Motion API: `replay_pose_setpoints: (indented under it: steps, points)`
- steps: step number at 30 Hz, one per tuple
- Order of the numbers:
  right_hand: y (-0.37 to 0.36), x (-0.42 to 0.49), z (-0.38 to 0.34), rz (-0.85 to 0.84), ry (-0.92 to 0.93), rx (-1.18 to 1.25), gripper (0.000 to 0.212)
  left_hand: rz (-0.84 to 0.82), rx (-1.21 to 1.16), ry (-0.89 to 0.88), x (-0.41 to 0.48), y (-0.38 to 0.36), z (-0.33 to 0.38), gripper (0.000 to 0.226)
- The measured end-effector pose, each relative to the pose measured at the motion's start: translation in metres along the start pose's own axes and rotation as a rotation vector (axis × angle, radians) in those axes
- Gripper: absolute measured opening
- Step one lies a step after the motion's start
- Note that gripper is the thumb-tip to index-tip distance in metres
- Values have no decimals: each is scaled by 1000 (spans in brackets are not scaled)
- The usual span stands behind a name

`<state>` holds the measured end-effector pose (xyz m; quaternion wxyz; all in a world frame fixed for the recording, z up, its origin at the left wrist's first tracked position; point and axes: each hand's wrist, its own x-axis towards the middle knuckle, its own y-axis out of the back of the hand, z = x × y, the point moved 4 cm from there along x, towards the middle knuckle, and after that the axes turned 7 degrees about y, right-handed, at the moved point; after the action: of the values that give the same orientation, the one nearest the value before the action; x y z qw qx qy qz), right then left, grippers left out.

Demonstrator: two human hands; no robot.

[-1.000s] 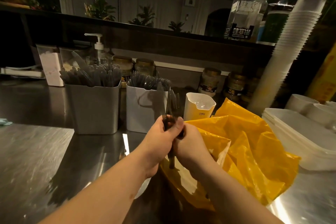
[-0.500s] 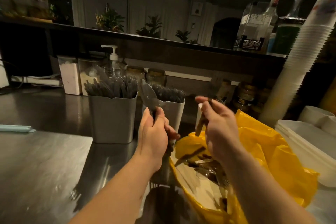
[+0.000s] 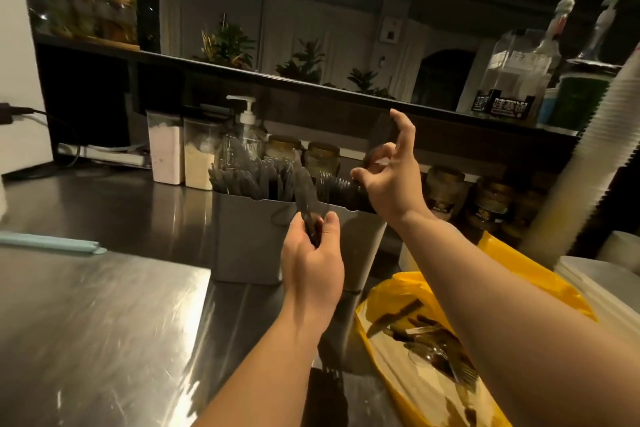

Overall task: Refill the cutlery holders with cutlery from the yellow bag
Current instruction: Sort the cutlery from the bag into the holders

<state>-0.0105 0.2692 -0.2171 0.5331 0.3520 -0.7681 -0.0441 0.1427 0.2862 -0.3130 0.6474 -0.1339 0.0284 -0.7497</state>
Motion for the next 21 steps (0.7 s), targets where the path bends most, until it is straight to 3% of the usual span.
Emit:
replay_pose_setpoints:
  steps: [2,5,6,8,11,12,14,16,19,21]
  points:
    - [-4,-3,1,-25,50,-71,88,-17,-7,3,-1,-1,1,23]
    - [-3,-6,-3,-70,74,-469,31,-60,-22,23,-1,-1,1,22]
    - [-3,-8,-3,-135,40,-618,30,-76,-28,36,-1,-1,0,22]
    - [0,-13,-6,-241,-10,-746,48,-106,-10,60,-1,-2,-1,21]
    - [7,-26,-41,-184,39,-438,64,-141,60,77,4,-2,-7,13]
    - [5,-31,-54,-246,13,-277,63,-137,78,60,4,0,-4,13]
    - [-7,-47,-74,-497,-139,-65,38,-97,69,13,2,4,3,26]
    - [-19,-58,-81,-640,-214,-26,25,-64,46,-2,3,7,3,45]
    - [-24,-53,-91,-528,-196,-3,19,-9,220,-50,4,11,7,12]
    - [-31,-48,-99,-511,-177,-31,18,64,224,-108,6,17,7,25]
